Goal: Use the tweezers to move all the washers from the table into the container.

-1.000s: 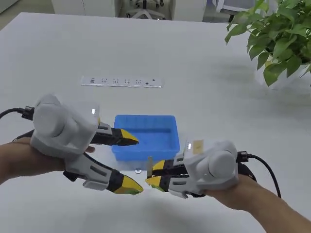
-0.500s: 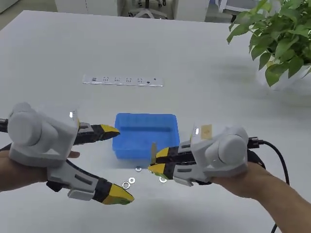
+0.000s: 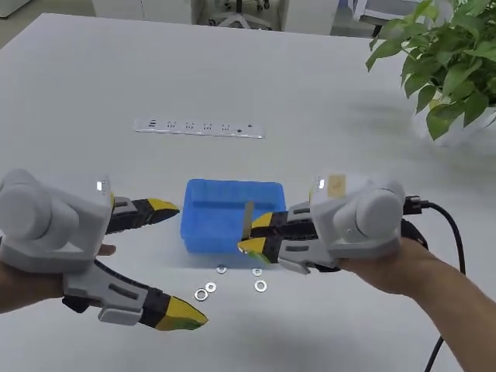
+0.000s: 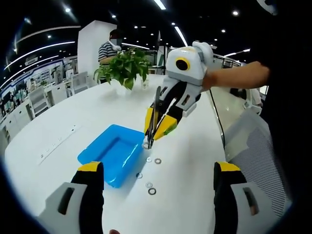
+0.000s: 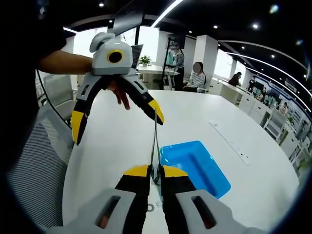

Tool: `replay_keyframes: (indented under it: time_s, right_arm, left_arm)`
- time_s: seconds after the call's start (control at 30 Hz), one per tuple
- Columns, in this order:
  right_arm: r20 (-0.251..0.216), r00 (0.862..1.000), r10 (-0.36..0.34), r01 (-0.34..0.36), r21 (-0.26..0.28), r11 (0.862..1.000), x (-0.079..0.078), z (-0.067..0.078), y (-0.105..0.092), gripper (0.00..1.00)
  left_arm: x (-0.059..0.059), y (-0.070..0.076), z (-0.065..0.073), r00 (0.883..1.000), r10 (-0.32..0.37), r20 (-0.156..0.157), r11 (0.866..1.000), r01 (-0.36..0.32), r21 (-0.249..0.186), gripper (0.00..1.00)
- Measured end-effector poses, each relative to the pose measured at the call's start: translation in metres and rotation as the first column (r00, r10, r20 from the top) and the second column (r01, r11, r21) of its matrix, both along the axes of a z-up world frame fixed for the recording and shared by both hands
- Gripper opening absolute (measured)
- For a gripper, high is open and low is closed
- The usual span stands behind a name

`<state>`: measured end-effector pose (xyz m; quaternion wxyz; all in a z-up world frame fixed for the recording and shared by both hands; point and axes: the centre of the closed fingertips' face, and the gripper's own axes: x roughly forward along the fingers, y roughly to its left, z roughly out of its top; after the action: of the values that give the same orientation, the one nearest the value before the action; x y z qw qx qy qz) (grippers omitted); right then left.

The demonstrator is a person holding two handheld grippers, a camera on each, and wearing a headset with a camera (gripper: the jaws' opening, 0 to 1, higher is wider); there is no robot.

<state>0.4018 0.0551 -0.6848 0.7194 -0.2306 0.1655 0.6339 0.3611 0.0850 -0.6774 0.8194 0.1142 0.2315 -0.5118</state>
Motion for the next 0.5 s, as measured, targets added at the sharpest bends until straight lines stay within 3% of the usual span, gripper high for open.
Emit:
replay_keyframes:
  time_s: [0.5]
  right_arm:
    - [0.03, 0.999, -0.016, 0.015, 0.029, 0.999, 0.034, 0.007, 0.004, 0.09]
  left_arm:
    - [0.005, 0.002, 0.005, 1.0, 0.017, 0.008, 0.999, -0.016, -0.028, 0.99]
